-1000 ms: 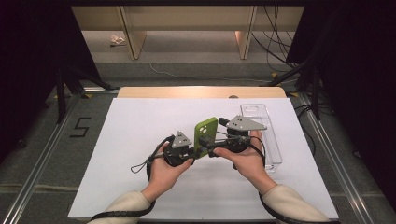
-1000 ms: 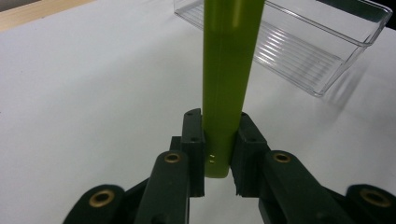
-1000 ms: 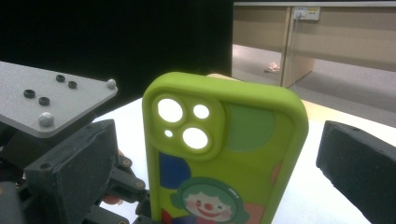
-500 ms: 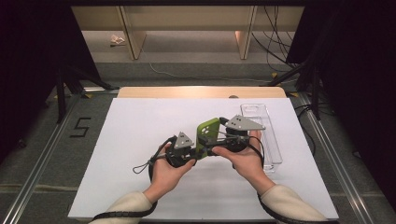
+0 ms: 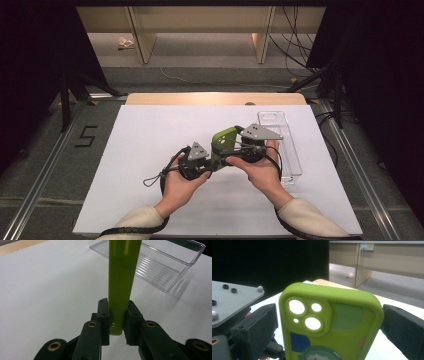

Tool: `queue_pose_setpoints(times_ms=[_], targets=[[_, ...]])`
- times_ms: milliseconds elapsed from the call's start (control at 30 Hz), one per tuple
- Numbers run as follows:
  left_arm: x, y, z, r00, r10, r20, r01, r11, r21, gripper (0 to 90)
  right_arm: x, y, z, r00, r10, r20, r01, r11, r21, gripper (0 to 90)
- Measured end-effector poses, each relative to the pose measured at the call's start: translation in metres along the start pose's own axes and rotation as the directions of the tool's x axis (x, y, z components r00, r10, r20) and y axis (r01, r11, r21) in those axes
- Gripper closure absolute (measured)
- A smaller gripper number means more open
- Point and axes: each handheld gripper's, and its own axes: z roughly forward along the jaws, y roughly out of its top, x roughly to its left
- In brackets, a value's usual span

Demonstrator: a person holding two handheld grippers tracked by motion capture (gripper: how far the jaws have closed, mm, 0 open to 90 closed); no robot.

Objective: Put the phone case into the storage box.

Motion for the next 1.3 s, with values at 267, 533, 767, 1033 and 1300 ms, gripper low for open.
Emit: queue_pose_setpoints(times_ms=[267, 533, 767, 1033, 1300], targets=[[-0.0009, 0.0001, 0.0007, 1.0, -0.001, -0.003, 0.001, 1.0, -0.001, 77.4, 0.0002, -0.0006, 0.0003, 0.9998, 0.007, 0.017, -0.006, 1.0, -0.002, 4.6], [-0.0012, 0.0004, 0.0006, 1.0, 0.001, -0.003, -0.001, 1.0, -0.003, 77.4, 0.0015, -0.002, 0.0017, 0.9997, 0.011, 0.024, -0.011, 1.0, 0.003, 5.8], [-0.0016, 0.0004, 0.0008, 1.0, 0.002, 0.001, -0.002, 1.0, -0.002, 77.4, 0.0026, -0.0031, 0.0025, 0.9995, 0.013, 0.028, -0.013, 1.0, 0.002, 8.4], [-0.0016, 0.0006, 0.0009, 1.0, 0.0, 0.002, 0.0, 1.0, -0.007, 77.4, 0.0032, -0.0032, 0.0022, 0.9994, 0.014, 0.033, -0.014, 1.0, -0.003, 11.5], [-0.0012, 0.0007, 0.0007, 1.0, -0.001, 0.001, 0.001, 1.0, -0.009, 77.4, 0.0038, -0.0036, 0.0022, 0.9994, 0.015, 0.03, -0.014, 1.0, -0.009, 14.8]])
